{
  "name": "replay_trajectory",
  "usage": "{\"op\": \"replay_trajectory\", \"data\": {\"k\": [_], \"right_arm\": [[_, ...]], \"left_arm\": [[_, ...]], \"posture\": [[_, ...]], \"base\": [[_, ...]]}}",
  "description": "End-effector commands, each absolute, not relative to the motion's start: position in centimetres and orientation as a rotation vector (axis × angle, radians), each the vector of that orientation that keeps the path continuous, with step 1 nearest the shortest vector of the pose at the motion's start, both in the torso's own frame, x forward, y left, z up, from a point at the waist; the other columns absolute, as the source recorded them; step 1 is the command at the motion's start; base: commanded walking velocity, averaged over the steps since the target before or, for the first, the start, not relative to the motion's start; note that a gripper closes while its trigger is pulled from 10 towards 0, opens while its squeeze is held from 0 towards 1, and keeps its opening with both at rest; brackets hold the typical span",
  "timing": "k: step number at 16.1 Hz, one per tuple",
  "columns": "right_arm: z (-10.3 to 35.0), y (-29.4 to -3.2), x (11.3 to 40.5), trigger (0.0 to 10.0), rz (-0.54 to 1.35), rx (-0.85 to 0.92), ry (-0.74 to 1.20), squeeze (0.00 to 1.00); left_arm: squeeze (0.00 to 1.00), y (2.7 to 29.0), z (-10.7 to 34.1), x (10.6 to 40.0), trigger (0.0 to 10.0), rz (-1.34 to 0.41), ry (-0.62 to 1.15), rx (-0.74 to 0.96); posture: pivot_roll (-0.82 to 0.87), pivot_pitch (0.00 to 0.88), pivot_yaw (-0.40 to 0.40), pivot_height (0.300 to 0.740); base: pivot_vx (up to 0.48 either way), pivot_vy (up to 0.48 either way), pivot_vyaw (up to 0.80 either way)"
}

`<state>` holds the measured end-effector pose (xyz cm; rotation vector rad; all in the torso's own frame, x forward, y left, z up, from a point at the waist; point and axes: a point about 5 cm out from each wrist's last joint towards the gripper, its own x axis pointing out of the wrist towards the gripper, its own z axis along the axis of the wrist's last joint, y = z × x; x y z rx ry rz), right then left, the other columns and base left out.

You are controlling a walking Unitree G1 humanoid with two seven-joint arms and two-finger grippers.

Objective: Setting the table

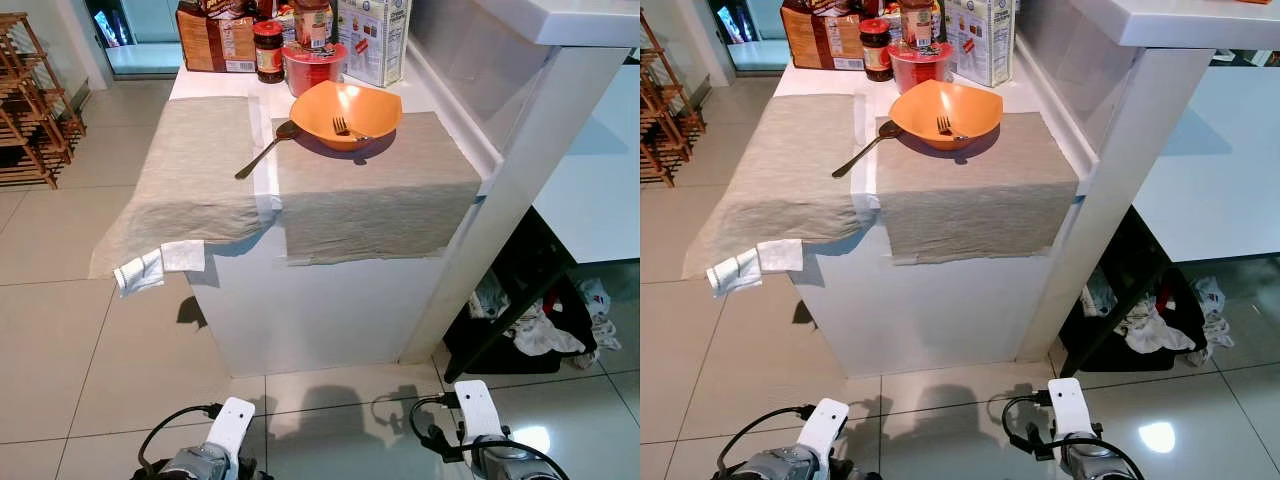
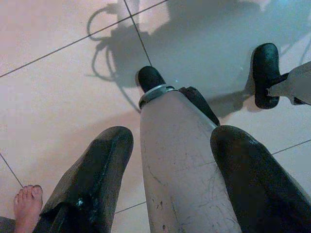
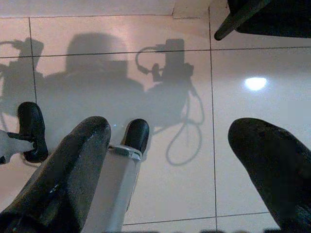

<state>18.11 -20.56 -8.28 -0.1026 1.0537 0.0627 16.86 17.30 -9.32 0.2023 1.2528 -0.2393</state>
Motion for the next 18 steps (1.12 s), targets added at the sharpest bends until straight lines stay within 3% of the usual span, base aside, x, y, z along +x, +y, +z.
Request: {"op": "replay_trajectory", "data": {"k": [1, 18], "right_arm": [[-8.09, -20.63, 18.51, 10.0, 0.064, -0.112, 1.049, 0.0], [-8.14, -20.56, 18.42, 10.0, 0.056, -0.11, 1.05, 0.0]], "left_arm": [[0.0, 17.39, -9.2, 17.15, 10.0, -0.229, 1.237, 0.214], [0.0, 17.06, -9.08, 17.53, 10.0, -0.247, 1.207, 0.24]], "posture": [[-0.07, 0.0, -0.002, 0.74], [-0.07, 0.0, -0.001, 0.74]], "base": [[0.0, 0.0, 0.0], [0.0, 0.0, 0.0]]}}
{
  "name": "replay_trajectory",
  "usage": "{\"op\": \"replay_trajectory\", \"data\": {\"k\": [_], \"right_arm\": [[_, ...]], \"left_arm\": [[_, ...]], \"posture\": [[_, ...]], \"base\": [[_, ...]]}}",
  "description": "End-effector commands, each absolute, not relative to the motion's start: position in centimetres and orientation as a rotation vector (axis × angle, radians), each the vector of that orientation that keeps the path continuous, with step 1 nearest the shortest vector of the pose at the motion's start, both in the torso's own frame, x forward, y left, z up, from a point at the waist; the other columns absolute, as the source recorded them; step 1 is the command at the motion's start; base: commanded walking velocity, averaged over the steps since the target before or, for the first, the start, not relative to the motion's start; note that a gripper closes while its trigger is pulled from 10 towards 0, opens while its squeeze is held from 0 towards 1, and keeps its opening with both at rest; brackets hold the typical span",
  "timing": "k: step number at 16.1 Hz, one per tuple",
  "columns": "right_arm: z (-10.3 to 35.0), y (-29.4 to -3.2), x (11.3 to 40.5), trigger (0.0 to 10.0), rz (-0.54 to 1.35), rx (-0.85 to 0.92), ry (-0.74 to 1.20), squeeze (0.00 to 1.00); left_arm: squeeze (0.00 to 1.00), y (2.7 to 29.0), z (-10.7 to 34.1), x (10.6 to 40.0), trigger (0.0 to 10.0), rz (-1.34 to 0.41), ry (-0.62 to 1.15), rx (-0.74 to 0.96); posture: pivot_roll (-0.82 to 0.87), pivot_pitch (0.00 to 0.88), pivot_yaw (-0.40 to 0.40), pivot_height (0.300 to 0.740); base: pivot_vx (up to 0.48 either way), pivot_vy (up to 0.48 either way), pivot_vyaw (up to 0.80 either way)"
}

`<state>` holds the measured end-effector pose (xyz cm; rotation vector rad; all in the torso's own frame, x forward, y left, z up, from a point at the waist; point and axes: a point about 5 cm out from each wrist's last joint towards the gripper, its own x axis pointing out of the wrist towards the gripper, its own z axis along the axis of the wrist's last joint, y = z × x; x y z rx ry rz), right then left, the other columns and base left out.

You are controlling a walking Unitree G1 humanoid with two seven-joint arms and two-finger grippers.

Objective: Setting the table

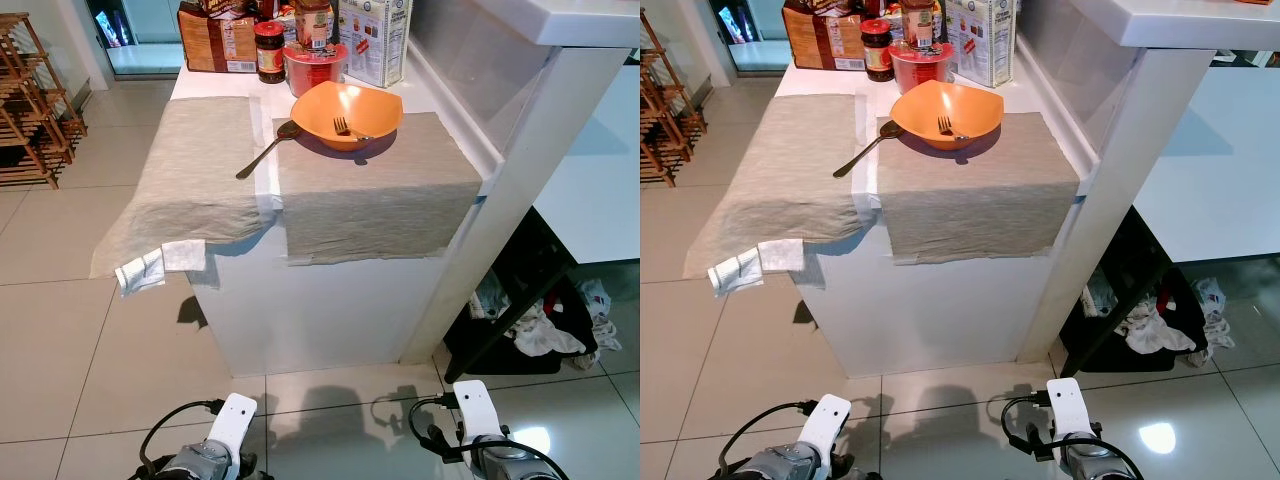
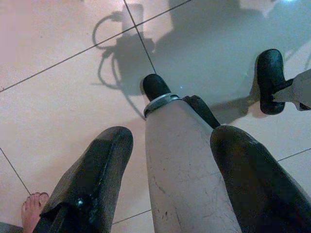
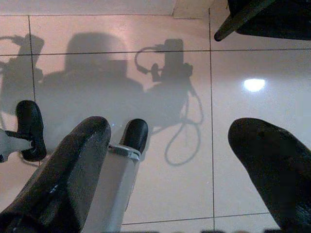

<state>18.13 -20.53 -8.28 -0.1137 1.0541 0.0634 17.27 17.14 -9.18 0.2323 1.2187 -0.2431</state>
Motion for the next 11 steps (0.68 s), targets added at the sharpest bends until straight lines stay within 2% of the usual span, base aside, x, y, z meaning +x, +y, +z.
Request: {"op": "replay_trajectory", "data": {"k": [1, 11], "right_arm": [[-8.14, -20.56, 18.43, 10.0, 0.058, -0.111, 1.049, 0.0], [-8.23, -20.44, 18.29, 10.0, 0.053, -0.111, 1.05, 0.0]], "left_arm": [[0.0, 17.06, -9.08, 17.53, 10.0, -0.249, 1.207, 0.242], [0.0, 17.13, -9.1, 17.46, 10.0, -0.26, 1.207, 0.258]], "posture": [[-0.07, 0.0, -0.001, 0.74], [-0.07, 0.0, -0.002, 0.74]], "base": [[0.0, 0.0, 0.0], [0.0, 0.0, 0.0]]}}
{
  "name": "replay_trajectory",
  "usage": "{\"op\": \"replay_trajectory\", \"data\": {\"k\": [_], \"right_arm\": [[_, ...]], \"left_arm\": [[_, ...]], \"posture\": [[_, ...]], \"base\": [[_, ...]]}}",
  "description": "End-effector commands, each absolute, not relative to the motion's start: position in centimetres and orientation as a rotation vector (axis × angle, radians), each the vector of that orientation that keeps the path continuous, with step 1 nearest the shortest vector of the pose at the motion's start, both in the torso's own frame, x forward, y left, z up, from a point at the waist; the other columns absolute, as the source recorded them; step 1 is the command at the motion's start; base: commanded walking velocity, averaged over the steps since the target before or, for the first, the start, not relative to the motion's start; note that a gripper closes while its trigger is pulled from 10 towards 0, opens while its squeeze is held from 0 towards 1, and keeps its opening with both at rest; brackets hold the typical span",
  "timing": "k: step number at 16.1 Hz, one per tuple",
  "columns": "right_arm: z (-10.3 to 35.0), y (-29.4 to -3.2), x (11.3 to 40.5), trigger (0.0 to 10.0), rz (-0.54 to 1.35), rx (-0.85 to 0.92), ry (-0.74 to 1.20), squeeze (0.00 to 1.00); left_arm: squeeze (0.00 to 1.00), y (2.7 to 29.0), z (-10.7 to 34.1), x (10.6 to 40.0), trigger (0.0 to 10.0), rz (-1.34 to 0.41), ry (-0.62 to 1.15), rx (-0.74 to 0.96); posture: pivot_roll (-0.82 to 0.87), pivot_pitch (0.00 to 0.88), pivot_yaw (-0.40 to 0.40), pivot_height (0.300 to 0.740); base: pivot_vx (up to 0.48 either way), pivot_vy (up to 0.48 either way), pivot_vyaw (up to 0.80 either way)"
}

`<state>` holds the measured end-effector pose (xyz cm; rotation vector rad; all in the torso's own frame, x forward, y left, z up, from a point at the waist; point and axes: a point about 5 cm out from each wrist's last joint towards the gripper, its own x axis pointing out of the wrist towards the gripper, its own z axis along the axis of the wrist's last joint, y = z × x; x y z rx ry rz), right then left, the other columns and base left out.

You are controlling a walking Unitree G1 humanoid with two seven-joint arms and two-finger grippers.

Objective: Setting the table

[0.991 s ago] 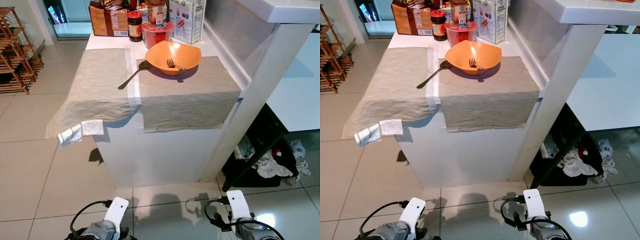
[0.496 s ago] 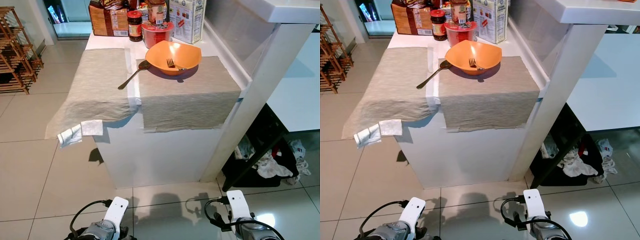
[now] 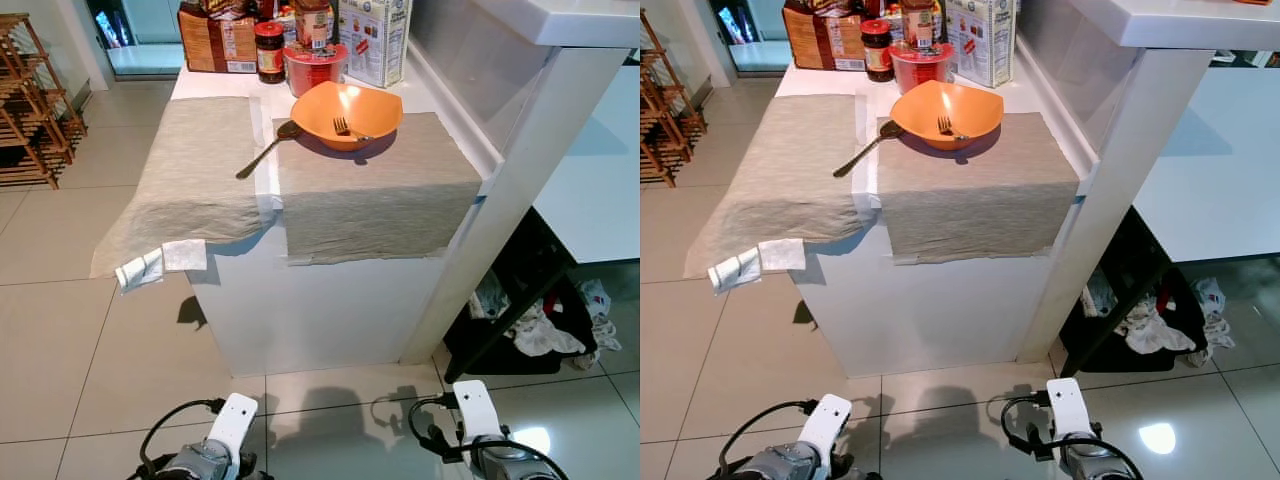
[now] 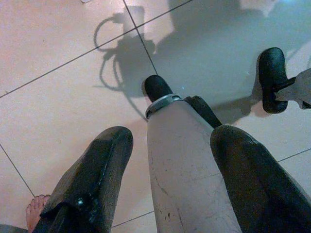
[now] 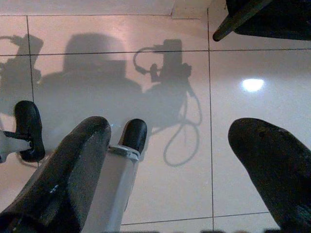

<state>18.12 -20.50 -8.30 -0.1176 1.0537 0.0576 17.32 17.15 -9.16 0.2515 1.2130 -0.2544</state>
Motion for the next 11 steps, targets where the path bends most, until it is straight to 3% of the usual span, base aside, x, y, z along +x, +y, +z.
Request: {"op": "replay_trajectory", "data": {"k": [1, 11], "right_arm": [[-8.23, -20.43, 18.3, 10.0, 0.053, -0.111, 1.051, 0.0], [-8.21, -20.46, 18.34, 10.0, 0.014, -0.079, 1.045, 0.0]], "left_arm": [[0.0, 17.14, -9.1, 17.47, 10.0, -0.261, 1.207, 0.258], [0.0, 17.1, -9.02, 17.64, 10.0, -0.272, 1.201, 0.267]], "posture": [[-0.07, 0.0, -0.002, 0.74], [-0.07, 0.0, -0.003, 0.74]], "base": [[0.0, 0.0, 0.0], [0.0, 0.0, 0.0]]}}
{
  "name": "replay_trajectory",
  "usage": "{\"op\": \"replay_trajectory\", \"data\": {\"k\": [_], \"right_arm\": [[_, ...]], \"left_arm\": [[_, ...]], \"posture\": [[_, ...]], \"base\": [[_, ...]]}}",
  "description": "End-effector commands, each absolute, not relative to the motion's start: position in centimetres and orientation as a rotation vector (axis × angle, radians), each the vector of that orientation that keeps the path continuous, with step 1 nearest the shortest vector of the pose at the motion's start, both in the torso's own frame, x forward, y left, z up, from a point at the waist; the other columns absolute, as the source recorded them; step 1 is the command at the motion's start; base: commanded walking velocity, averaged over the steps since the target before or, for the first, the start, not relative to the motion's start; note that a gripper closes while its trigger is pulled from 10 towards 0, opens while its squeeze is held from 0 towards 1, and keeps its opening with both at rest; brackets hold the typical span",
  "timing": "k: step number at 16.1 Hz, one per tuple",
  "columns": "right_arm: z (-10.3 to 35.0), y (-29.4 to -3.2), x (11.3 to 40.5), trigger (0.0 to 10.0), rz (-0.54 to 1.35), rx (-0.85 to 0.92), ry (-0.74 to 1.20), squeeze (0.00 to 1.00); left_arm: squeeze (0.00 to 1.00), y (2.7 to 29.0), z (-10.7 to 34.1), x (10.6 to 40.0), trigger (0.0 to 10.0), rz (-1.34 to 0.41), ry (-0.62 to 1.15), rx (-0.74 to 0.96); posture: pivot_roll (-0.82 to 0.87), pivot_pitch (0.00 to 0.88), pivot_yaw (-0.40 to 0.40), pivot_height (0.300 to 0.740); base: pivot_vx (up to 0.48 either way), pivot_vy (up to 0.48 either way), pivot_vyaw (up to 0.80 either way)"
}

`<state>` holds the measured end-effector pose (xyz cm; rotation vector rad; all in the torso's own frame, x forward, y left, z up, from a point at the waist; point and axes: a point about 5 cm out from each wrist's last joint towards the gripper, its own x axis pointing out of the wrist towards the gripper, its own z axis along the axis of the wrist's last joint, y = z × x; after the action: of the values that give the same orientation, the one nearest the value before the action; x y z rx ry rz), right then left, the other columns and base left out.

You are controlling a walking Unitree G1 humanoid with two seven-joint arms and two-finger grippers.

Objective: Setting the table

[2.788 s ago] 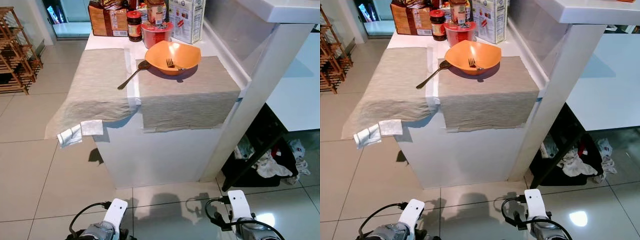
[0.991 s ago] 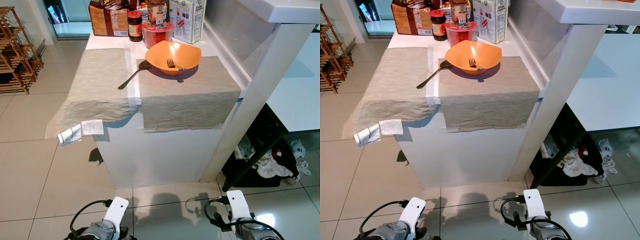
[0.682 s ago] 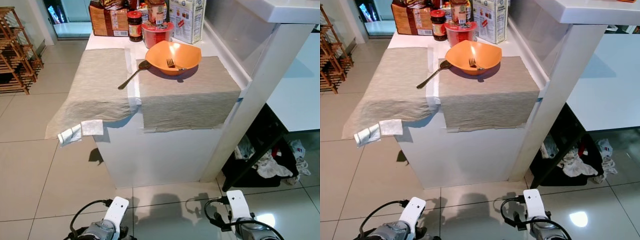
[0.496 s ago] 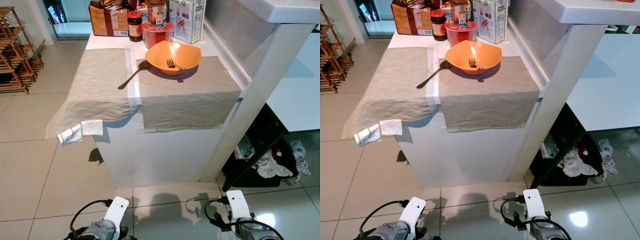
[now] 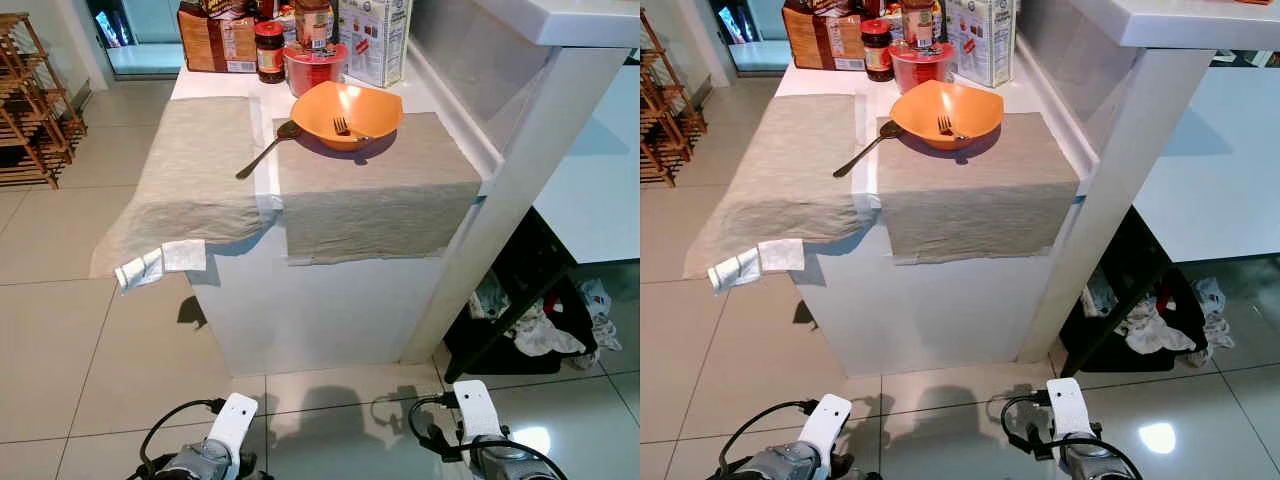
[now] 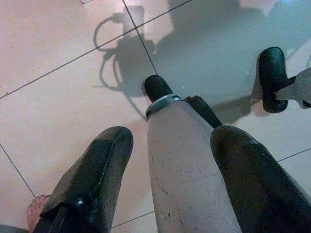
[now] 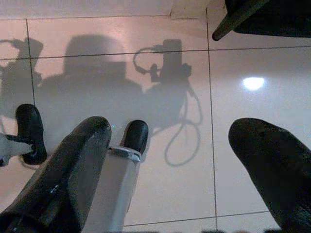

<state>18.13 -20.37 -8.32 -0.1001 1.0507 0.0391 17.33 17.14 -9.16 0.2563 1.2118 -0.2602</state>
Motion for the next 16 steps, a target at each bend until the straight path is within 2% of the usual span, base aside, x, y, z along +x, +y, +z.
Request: {"op": "replay_trajectory", "data": {"k": [1, 16], "right_arm": [[-8.2, -20.47, 18.37, 10.0, 0.021, -0.088, 1.048, 0.0], [-8.09, -20.57, 18.56, 10.0, 0.064, -0.126, 1.054, 0.0]], "left_arm": [[0.0, 17.08, -9.01, 17.66, 10.0, -0.277, 1.199, 0.268], [0.0, 16.94, -9.0, 17.71, 10.0, -0.282, 1.199, 0.262]], "posture": [[-0.07, 0.0, -0.003, 0.74], [-0.07, 0.0, -0.001, 0.74]], "base": [[0.0, 0.0, 0.0], [0.0, 0.0, 0.0]]}}
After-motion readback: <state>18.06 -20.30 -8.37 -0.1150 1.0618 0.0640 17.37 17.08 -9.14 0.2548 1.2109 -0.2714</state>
